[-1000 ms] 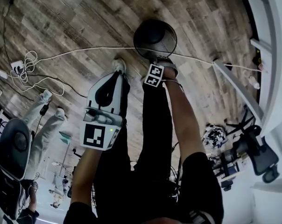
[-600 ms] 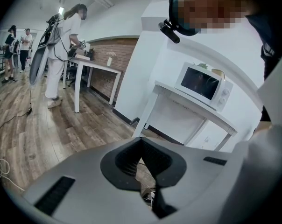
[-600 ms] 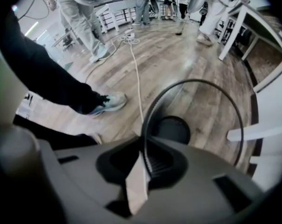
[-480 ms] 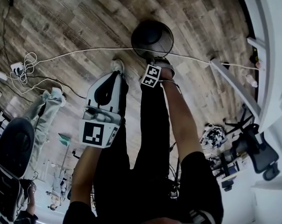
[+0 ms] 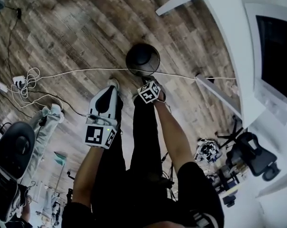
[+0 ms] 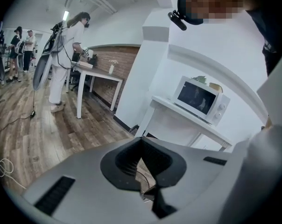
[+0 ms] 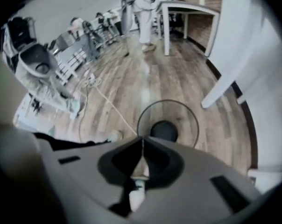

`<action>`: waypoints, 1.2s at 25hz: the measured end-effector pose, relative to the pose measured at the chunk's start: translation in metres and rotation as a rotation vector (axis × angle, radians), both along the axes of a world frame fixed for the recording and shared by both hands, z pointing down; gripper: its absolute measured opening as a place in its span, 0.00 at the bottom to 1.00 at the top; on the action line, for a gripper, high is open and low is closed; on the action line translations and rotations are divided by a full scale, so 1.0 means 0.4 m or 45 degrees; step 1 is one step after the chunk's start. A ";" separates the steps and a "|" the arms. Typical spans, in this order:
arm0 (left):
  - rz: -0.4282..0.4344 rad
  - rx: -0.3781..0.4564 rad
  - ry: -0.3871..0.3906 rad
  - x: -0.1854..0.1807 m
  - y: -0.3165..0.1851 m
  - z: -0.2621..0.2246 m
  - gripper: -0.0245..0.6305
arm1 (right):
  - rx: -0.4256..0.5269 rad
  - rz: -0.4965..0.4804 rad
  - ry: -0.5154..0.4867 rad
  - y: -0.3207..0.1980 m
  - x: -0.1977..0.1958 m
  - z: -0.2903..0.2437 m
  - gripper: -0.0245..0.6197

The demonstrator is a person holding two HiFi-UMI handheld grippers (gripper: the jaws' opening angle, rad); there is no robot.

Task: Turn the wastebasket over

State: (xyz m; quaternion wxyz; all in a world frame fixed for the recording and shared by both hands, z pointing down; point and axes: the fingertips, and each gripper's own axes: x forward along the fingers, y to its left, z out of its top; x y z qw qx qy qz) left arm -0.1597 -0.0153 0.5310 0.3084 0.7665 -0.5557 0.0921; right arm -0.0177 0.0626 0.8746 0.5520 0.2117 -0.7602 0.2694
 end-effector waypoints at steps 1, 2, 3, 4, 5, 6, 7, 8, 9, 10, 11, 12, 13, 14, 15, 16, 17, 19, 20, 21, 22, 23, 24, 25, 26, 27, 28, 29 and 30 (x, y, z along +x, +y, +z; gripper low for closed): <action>0.004 0.010 0.000 0.000 0.000 -0.025 0.09 | -0.002 0.082 -0.019 -0.012 0.004 -0.039 0.10; 0.012 0.020 -0.003 0.000 0.002 -0.050 0.09 | 0.000 0.159 -0.036 -0.022 0.007 -0.079 0.09; 0.021 0.029 -0.007 0.000 0.005 -0.076 0.09 | 0.005 0.231 -0.054 -0.031 0.009 -0.120 0.09; 0.030 0.036 -0.012 0.003 0.009 -0.103 0.09 | 0.010 0.298 -0.071 -0.037 0.013 -0.161 0.09; 0.038 0.043 -0.014 0.006 0.014 -0.131 0.09 | 0.011 0.359 -0.084 -0.038 0.020 -0.203 0.09; 0.046 0.050 -0.012 0.009 0.019 -0.160 0.09 | 0.012 0.412 -0.093 -0.036 0.028 -0.244 0.09; 0.052 0.057 -0.009 0.010 0.023 -0.190 0.09 | 0.016 0.456 -0.102 -0.035 0.033 -0.288 0.09; 0.059 0.065 -0.008 0.008 0.027 -0.220 0.09 | 0.027 0.491 -0.113 -0.037 0.033 -0.336 0.09; 0.065 0.074 -0.011 0.005 0.030 -0.251 0.09 | 0.043 0.519 -0.127 -0.042 0.031 -0.385 0.09; 0.070 0.085 -0.014 0.004 0.031 -0.281 0.09 | 0.057 0.545 -0.146 -0.047 0.029 -0.431 0.09; 0.074 0.098 -0.016 0.006 0.032 -0.312 0.09 | 0.065 0.572 -0.170 -0.052 0.028 -0.476 0.09; 0.077 0.112 -0.014 0.011 0.032 -0.343 0.09 | 0.068 0.600 -0.202 -0.057 0.028 -0.522 0.09; 0.080 0.128 -0.009 0.017 0.031 -0.373 0.09 | 0.071 0.632 -0.238 -0.065 0.028 -0.569 0.09; 0.082 0.145 -0.001 0.021 0.028 -0.404 0.09 | 0.082 0.666 -0.271 -0.077 0.028 -0.616 0.09; 0.083 0.161 0.005 0.021 0.025 -0.433 0.09 | 0.104 0.696 -0.298 -0.092 0.025 -0.665 0.09; 0.081 0.176 0.009 0.016 0.020 -0.461 0.09 | 0.133 0.722 -0.322 -0.109 0.019 -0.714 0.09; 0.076 0.189 0.013 0.010 0.016 -0.487 0.09 | 0.166 0.745 -0.345 -0.127 0.013 -0.763 0.09; 0.064 0.203 0.022 0.005 0.014 -0.532 0.09 | 0.233 0.784 -0.391 -0.156 0.010 -0.858 0.09; 0.059 0.207 0.029 0.006 0.014 -0.551 0.09 | 0.269 0.802 -0.417 -0.171 0.012 -0.905 0.09; 0.056 0.211 0.034 0.008 0.013 -0.569 0.09 | 0.306 0.819 -0.450 -0.185 0.014 -0.952 0.09; 0.055 0.218 0.037 0.010 0.012 -0.588 0.09 | 0.342 0.833 -0.488 -0.200 0.014 -0.998 0.09; 0.059 0.228 0.038 0.013 0.011 -0.609 0.09 | 0.378 0.843 -0.526 -0.214 0.013 -1.045 0.09; 0.064 0.244 0.035 0.015 0.009 -0.631 0.09 | 0.416 0.850 -0.560 -0.227 0.013 -1.092 0.09; 0.072 0.263 0.031 0.020 0.008 -0.653 0.09 | 0.455 0.853 -0.587 -0.237 0.017 -1.136 0.09; 0.081 0.285 0.024 0.025 0.007 -0.674 0.09 | 0.492 0.855 -0.609 -0.244 0.023 -1.177 0.09; 0.088 0.308 0.014 0.032 0.004 -0.695 0.09 | 0.527 0.855 -0.631 -0.250 0.032 -1.216 0.09; 0.093 0.330 0.005 0.040 0.001 -0.716 0.09 | 0.559 0.853 -0.654 -0.256 0.043 -1.254 0.09; 0.096 0.348 -0.002 0.048 -0.002 -0.738 0.09 | 0.590 0.848 -0.678 -0.260 0.054 -1.293 0.09; 0.099 0.364 -0.004 0.057 -0.003 -0.760 0.09 | 0.620 0.842 -0.703 -0.261 0.065 -1.333 0.09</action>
